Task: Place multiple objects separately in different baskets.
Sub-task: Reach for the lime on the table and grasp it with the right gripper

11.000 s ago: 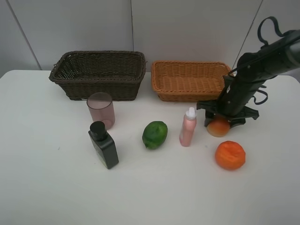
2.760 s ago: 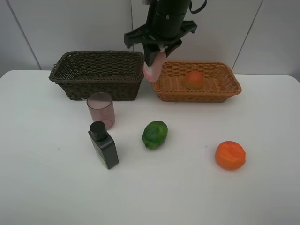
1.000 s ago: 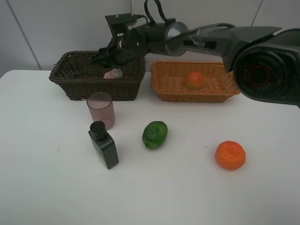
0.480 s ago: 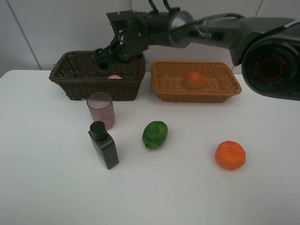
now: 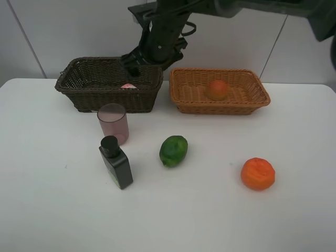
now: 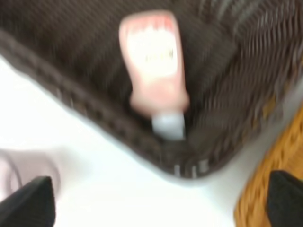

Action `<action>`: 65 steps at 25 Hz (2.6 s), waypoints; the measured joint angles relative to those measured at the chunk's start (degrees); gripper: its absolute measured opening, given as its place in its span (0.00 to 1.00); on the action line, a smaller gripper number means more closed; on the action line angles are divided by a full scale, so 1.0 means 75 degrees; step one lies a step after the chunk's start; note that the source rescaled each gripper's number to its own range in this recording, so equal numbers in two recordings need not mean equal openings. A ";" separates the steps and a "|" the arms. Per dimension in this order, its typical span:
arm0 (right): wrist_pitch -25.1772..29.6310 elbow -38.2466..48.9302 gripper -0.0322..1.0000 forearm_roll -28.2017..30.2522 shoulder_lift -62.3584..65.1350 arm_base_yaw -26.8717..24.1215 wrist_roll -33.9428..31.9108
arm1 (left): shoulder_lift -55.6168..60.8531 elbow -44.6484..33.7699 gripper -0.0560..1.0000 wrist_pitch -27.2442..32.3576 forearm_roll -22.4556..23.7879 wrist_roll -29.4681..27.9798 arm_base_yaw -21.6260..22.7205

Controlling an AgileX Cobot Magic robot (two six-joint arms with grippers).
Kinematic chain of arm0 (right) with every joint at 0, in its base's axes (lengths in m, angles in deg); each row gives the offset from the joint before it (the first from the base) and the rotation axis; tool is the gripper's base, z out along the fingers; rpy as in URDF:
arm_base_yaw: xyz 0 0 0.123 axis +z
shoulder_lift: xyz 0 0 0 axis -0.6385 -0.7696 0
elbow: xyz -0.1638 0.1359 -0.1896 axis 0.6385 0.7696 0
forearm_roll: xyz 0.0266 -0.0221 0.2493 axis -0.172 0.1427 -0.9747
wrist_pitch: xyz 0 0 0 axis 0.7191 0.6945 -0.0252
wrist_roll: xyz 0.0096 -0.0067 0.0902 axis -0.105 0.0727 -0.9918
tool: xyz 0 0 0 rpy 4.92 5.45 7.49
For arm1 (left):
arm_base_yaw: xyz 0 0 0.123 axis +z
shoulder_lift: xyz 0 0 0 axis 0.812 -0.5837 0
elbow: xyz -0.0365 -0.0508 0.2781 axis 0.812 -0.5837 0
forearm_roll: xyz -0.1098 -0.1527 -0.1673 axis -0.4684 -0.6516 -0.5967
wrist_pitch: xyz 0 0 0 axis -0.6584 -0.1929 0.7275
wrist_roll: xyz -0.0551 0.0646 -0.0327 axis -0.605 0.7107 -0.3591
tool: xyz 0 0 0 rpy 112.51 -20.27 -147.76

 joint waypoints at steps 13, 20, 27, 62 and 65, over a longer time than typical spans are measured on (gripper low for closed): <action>0.0387 0.2957 0.96 -0.0298 0.1309 0.0000 -0.2466 | 0.0000 0.0000 1.00 0.0000 0.0000 0.0000 0.0000; -0.0127 0.3904 0.96 -0.0406 0.1316 0.0000 -0.4679 | 0.0000 0.0000 1.00 0.0000 0.0000 0.0000 0.0000; -0.1033 0.4253 0.96 -0.0381 0.1263 0.0000 -0.6447 | 0.0000 0.0000 1.00 0.0000 0.0000 0.0000 0.0000; -0.0964 0.4277 0.96 -0.0246 0.0456 0.0000 -0.6782 | 0.0000 0.0000 1.00 0.0000 0.0018 0.0000 0.0000; -0.0956 0.4277 0.96 -0.0278 0.0318 0.0015 -0.6782 | 0.0000 0.0000 1.00 0.0000 0.0018 0.0000 0.0000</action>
